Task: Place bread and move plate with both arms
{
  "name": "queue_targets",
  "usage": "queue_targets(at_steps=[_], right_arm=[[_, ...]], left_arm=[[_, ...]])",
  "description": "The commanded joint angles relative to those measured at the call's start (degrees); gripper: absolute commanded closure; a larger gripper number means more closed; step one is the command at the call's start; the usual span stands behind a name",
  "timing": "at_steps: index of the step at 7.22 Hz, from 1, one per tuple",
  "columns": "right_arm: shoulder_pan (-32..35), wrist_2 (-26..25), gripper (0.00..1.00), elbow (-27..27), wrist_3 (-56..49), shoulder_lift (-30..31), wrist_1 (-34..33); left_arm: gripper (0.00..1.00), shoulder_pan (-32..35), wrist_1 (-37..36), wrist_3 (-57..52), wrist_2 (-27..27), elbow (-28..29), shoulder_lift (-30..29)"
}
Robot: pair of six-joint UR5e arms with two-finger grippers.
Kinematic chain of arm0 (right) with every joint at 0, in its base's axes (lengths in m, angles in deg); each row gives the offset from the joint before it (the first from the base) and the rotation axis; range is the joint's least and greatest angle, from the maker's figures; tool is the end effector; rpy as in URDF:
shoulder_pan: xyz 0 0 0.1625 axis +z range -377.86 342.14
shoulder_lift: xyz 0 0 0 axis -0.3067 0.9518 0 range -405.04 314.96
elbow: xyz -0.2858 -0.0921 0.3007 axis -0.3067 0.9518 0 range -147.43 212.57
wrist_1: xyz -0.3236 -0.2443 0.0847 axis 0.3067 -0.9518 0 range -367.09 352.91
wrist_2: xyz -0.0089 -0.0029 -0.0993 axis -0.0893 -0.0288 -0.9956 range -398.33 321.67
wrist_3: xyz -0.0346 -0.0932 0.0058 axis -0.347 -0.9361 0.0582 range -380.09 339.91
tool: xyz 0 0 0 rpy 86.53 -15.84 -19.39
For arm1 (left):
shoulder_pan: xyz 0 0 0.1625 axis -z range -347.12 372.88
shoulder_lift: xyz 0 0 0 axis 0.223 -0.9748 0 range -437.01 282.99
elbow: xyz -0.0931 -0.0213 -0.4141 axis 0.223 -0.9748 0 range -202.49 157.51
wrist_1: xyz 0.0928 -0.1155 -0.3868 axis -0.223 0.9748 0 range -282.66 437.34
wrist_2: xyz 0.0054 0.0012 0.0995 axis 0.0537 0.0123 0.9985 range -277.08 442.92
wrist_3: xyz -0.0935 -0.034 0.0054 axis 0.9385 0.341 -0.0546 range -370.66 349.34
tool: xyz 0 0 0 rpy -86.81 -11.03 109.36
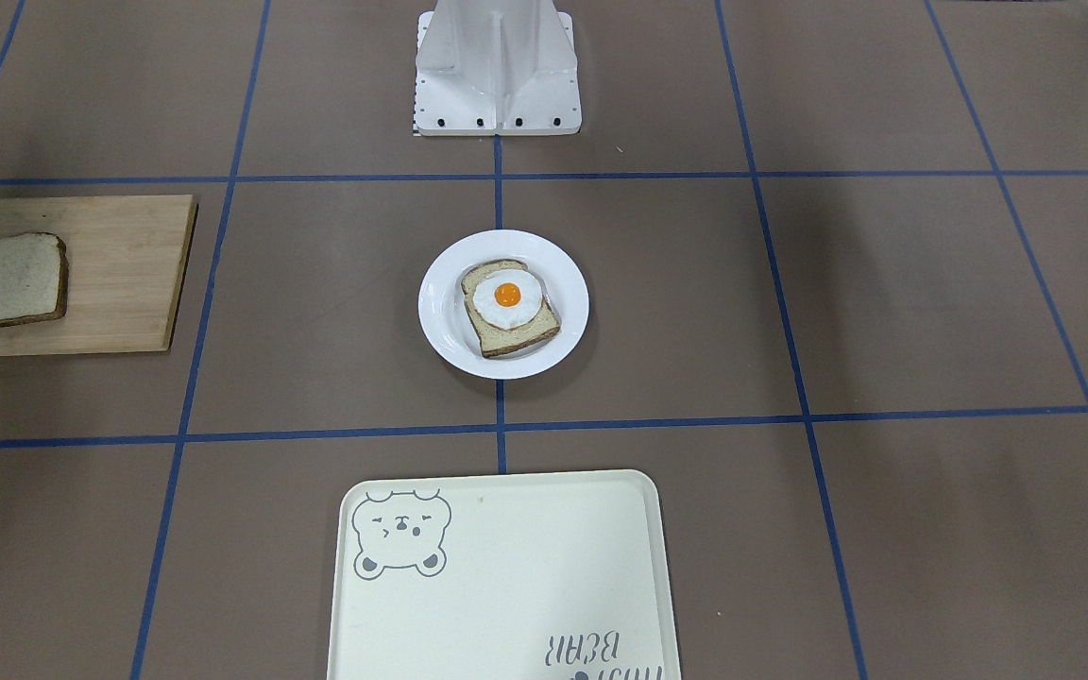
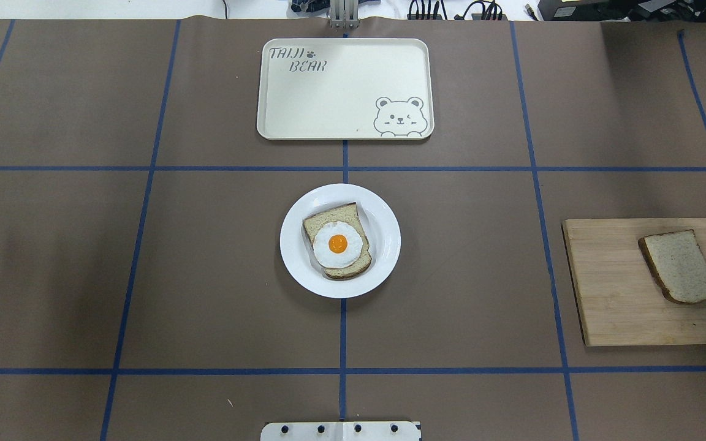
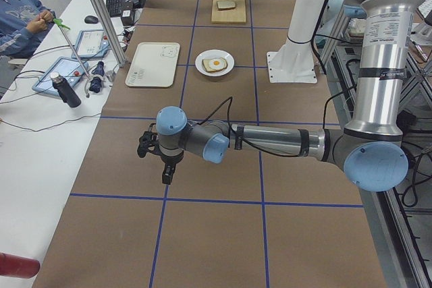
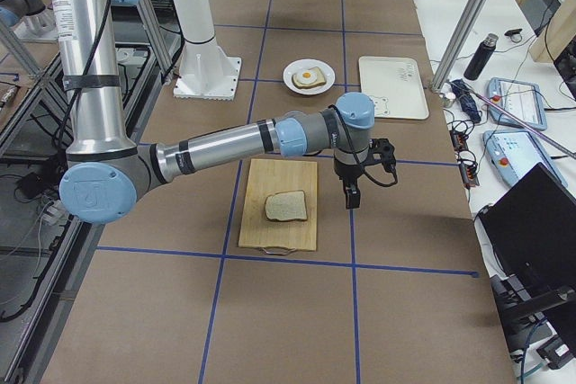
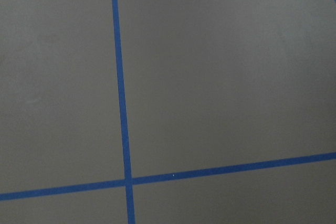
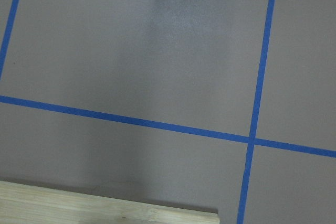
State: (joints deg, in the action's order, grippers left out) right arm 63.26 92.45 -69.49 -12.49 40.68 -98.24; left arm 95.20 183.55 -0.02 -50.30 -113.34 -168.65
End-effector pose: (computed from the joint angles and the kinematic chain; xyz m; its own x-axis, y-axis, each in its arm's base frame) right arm -0.0135 -0.5283 0.5226 0.7352 -0.1572 0.6594 0.0521 0.9830 0.1762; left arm 0.0052 -0.5256 0.6071 0.7042 0.1363 -0.6967 0.0033 0.9807 0.1953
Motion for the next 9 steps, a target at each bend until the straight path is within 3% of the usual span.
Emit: queue_targets(at_steps=[1, 4, 5, 7, 9], right_arm=[[0.0, 1.1, 0.0, -0.6, -0.3, 1.4, 0.1], [-0.7, 5.2, 0.0, -0.8, -0.5, 4.6, 0.3], [-2.5, 5.3, 0.0, -0.3, -0.2, 6.4, 2.6], [-4.2, 5.5, 0.0, 0.1, 4.0, 13.0, 14.6], [-7.5, 6.0, 0.01, 1.2, 6.3, 13.2, 15.4]], left_arm=[[0.01, 0.0, -2.8, -1.4, -0.1, -3.3, 3.5], [0.01, -0.1, -2.1, 0.3, -0.3, -4.7, 4.1], [0.01, -0.1, -2.1, 0.4, -0.4, -5.0, 4.2], [0.01, -0.1, -2.0, 0.8, -0.7, -5.6, 4.1], [0.01, -0.2, -1.5, 0.8, -0.7, -5.7, 4.1]])
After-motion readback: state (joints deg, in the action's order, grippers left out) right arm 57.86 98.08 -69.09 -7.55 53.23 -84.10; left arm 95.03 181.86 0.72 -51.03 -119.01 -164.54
